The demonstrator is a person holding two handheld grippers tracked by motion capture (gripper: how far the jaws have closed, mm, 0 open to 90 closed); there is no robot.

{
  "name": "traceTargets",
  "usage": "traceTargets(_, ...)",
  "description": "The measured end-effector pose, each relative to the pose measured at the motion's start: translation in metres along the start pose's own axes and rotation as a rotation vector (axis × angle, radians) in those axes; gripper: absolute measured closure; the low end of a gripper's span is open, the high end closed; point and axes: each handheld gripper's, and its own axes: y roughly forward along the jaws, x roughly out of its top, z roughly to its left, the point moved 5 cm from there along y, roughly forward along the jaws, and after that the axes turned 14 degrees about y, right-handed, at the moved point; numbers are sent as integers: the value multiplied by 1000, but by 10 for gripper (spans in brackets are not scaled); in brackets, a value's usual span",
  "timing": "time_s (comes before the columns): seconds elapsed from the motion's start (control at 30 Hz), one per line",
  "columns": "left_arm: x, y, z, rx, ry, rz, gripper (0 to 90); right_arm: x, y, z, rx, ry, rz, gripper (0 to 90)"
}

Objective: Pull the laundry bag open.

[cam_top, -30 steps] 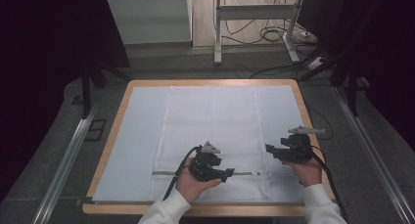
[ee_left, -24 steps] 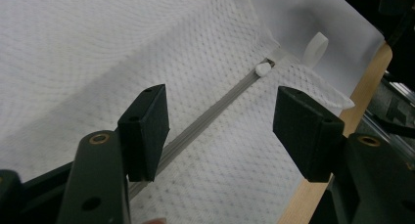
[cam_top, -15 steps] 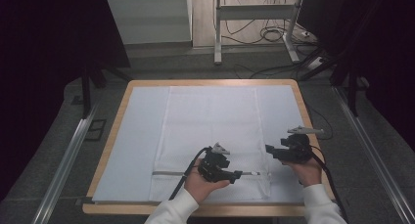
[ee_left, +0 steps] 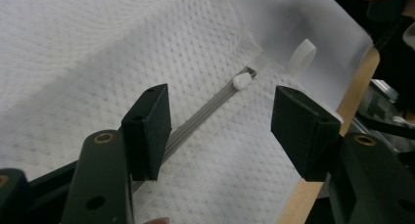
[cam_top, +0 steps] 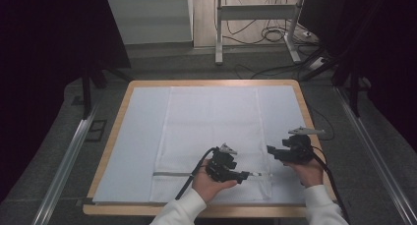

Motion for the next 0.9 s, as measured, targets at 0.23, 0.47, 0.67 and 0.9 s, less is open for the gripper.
traceTargets(0.23, 2, 9, -2, -17, -7, 13, 406, 0, 0, 0, -5, -4, -2, 263)
traceTargets(0.47, 2, 12, -2, -11, -3, 20, 409, 0, -1, -1, -11, -6, -2, 259)
traceTargets(0.67, 5, 18, -5, -20, 5, 29, 411, 0, -1, -1, -12, -9, -1, 259)
traceTargets(0.9, 8, 24, -6, -23, -1, 37, 416, 0, 0, -1, -14, -14, 0, 259)
